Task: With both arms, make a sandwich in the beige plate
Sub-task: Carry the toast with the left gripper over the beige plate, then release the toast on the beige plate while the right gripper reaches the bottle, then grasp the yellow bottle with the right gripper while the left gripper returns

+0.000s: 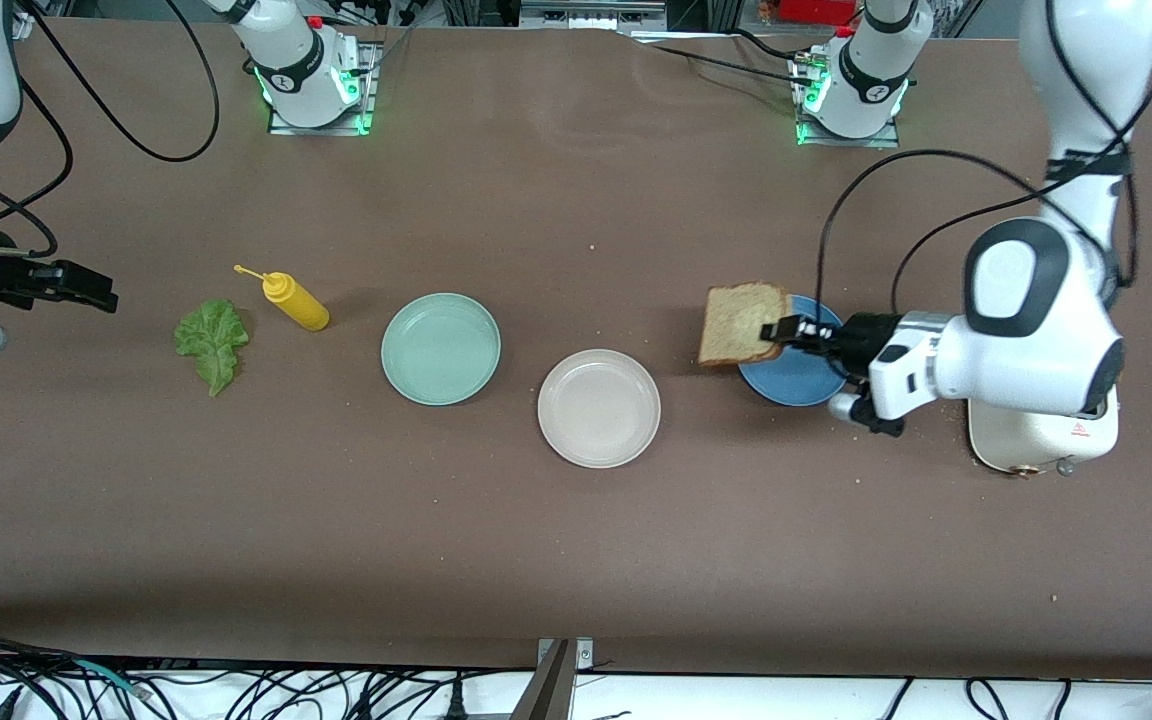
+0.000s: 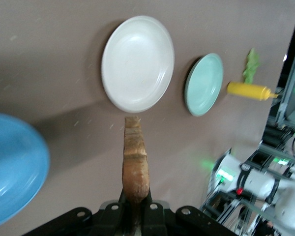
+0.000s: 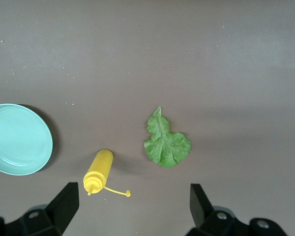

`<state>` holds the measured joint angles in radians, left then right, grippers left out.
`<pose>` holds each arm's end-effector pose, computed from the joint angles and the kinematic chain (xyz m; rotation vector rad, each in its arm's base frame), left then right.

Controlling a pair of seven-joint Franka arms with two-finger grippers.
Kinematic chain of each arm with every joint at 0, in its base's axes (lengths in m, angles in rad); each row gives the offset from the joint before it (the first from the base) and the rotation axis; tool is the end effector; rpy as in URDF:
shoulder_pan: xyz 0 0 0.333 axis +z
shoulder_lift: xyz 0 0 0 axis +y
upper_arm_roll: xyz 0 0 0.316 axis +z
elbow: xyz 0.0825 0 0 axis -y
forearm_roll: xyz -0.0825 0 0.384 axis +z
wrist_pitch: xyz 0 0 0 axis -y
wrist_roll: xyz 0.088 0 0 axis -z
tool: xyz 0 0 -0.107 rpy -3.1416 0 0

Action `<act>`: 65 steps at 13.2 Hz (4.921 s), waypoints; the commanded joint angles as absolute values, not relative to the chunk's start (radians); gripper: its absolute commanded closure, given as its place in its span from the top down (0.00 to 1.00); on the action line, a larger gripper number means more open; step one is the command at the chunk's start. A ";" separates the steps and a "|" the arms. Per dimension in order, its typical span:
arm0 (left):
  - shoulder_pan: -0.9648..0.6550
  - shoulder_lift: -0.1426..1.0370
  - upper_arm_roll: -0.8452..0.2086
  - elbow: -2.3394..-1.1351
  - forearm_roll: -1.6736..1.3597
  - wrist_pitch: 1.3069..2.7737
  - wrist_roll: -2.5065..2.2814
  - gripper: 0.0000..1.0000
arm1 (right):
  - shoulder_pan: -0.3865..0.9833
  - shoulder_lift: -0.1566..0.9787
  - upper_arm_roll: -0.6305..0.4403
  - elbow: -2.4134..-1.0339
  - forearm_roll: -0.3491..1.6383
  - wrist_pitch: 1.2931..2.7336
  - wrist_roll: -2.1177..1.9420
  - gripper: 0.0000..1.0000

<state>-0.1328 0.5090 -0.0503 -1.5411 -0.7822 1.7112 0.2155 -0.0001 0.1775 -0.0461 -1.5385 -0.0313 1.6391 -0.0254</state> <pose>0.6429 -0.1812 0.3608 2.3310 -0.1653 -0.3830 0.6077 -0.0291 0.5423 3.1026 -0.0265 -0.1212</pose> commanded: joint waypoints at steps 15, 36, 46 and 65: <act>-0.393 0.779 -0.035 -1.520 -1.246 2.221 0.516 0.82 | -0.005 0.175 -0.051 -1.548 -0.014 1.651 -0.020 1.00; -0.040 0.445 -0.002 -1.631 -0.183 2.005 0.252 1.00 | -0.009 0.275 -0.147 -1.969 0.170 1.990 -0.520 1.00; 0.044 0.331 0.008 -1.517 0.012 1.655 0.124 1.00 | -0.041 0.333 -0.298 -2.180 0.745 2.014 -1.852 0.99; 0.089 0.282 0.006 -1.529 0.012 1.631 0.129 1.00 | -0.084 0.545 -0.296 -2.220 1.106 1.741 -2.546 0.99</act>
<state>0.0823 0.3097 0.0139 -1.5199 -0.0233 1.6452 0.1348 -0.0771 0.5225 -0.2970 -2.2218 1.0734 1.7652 -2.5041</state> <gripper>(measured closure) 0.000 0.004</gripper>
